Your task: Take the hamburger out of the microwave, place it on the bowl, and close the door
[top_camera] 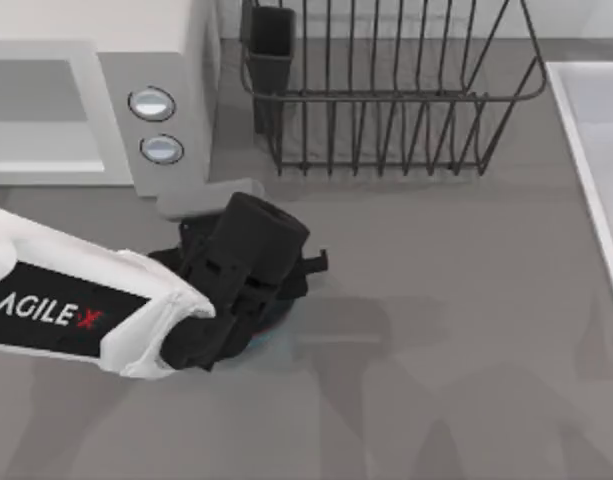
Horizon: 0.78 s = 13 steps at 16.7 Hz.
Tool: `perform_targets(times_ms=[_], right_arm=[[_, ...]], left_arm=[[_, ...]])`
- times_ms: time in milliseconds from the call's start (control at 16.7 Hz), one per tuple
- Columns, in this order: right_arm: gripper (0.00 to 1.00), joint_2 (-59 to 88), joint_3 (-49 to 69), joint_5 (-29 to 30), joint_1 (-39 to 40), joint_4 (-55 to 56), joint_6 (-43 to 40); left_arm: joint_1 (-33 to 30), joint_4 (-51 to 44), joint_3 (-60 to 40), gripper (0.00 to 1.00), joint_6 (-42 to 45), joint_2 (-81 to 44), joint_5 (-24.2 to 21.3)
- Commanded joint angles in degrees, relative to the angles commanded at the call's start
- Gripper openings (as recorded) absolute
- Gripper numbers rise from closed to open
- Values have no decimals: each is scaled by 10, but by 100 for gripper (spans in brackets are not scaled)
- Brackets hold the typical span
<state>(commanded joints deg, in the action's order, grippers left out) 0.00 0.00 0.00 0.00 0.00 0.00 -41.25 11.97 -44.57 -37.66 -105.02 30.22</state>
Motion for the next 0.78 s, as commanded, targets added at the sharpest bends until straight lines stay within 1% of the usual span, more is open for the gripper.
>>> perform_targets(times_ms=[420,780], right_arm=[[100,0,0,0,0,0,0],[100,0,0,0,0,0,0]], left_arm=[[4,10,4,0,3,-19,-5],[4,10,4,45,3,-19,-5]])
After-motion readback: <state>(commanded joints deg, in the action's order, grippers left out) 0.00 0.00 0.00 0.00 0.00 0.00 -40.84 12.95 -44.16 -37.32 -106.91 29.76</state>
